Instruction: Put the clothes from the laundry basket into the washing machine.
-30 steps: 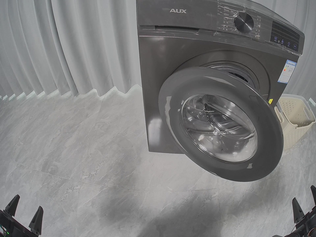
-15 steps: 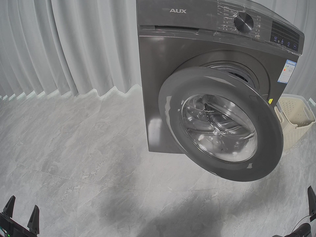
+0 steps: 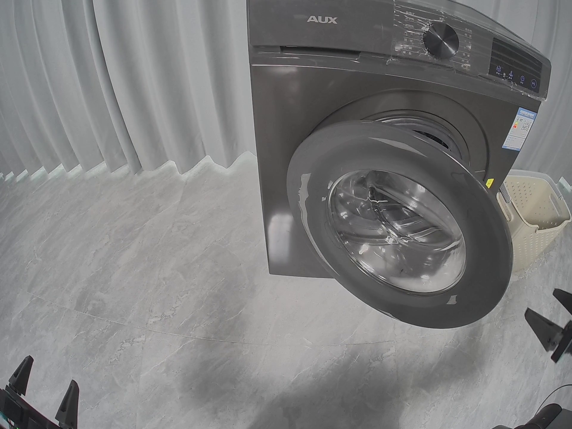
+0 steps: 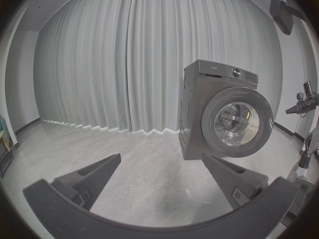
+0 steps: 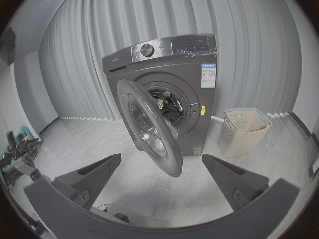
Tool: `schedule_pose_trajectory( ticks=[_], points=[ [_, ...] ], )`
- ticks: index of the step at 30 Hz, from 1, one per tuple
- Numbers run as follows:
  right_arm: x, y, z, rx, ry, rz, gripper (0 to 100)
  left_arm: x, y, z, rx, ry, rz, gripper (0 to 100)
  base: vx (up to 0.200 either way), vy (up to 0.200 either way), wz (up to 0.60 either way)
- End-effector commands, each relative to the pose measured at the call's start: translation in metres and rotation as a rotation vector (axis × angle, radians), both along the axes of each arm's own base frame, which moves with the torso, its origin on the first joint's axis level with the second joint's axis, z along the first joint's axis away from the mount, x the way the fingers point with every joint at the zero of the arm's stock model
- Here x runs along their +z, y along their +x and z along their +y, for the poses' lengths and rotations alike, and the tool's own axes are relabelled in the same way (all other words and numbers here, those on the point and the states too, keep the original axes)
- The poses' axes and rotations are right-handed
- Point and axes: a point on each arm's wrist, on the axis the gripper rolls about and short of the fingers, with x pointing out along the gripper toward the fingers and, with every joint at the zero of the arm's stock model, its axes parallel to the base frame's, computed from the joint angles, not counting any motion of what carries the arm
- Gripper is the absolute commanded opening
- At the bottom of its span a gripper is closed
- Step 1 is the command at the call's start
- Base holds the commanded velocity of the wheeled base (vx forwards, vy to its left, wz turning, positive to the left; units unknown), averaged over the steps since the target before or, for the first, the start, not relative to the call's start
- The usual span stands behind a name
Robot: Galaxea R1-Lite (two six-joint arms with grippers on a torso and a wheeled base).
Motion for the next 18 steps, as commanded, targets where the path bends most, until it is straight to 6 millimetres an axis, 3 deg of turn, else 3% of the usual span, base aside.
schedule_pose_trajectory(
  ticks=[1, 5, 13, 18],
  points=[
    [-0.004, 0.084, 0.003, -0.05, 0.015, 0.178, 100, -0.005, 0.0, 0.0, -0.004, 0.0, -0.003, 100, 0.0, 0.0, 0.0],
    [-0.009, 0.106, 0.001, -0.096, 0.008, 0.176, 100, -0.005, 0.0, 0.0, -0.003, -0.009, -0.003, 100, 0.0, 0.0, 0.0],
    [-0.013, 0.127, -0.007, -0.202, -0.01, 0.191, 100, -0.005, 0.0, 0.0, -0.003, -0.012, -0.003, 100, 0.0, 0.0, 0.0],
    [0.002, 0.132, -0.03, -0.331, 0.001, 0.126, 100, -0.005, 0.0, 0.0, -0.001, -0.014, -0.003, 100, 0.0, 0.0, 0.0]
  ],
)
